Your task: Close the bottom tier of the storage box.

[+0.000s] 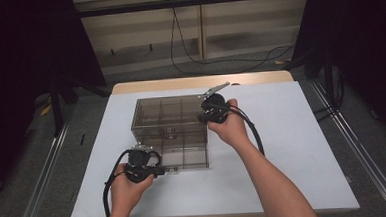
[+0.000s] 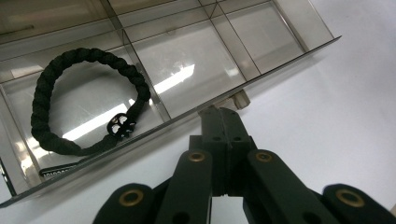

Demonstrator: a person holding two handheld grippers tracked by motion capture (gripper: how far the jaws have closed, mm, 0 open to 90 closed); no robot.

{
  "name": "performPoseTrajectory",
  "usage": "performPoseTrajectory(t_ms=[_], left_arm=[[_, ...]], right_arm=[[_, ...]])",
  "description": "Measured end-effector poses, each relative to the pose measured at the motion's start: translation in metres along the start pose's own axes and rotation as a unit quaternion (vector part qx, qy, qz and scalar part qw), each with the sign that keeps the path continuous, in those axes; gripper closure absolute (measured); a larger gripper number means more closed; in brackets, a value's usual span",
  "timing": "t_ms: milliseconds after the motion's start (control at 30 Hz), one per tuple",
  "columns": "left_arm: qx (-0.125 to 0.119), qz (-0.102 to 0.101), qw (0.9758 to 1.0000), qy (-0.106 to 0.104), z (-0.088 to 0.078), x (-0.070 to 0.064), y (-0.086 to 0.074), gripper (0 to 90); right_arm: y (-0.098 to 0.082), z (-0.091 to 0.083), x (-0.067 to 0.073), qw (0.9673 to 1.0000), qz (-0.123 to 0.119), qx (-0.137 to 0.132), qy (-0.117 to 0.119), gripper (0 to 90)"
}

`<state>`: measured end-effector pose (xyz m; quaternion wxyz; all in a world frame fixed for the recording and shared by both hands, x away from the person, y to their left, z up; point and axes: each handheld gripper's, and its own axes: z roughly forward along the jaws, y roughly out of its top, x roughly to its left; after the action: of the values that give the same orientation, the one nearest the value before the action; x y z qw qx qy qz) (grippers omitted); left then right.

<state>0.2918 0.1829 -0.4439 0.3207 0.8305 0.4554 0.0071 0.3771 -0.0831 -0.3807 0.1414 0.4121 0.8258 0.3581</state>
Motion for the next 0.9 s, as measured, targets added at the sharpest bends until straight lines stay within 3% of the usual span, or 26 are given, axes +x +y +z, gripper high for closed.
performPoseTrajectory(t_ms=[367, 900], left_arm=[[0.009, 0.007, 0.9999, 0.010, 0.007, 0.000, 0.001, 90.0], [0.014, 0.013, 0.9998, 0.002, 0.012, -0.002, 0.003, 90.0]], right_arm=[[0.000, 0.000, 0.000, 1.0000, 0.001, 0.000, 0.003, 90.0], [0.000, 0.000, 0.001, 1.0000, -0.001, 0.000, 0.000, 90.0]])
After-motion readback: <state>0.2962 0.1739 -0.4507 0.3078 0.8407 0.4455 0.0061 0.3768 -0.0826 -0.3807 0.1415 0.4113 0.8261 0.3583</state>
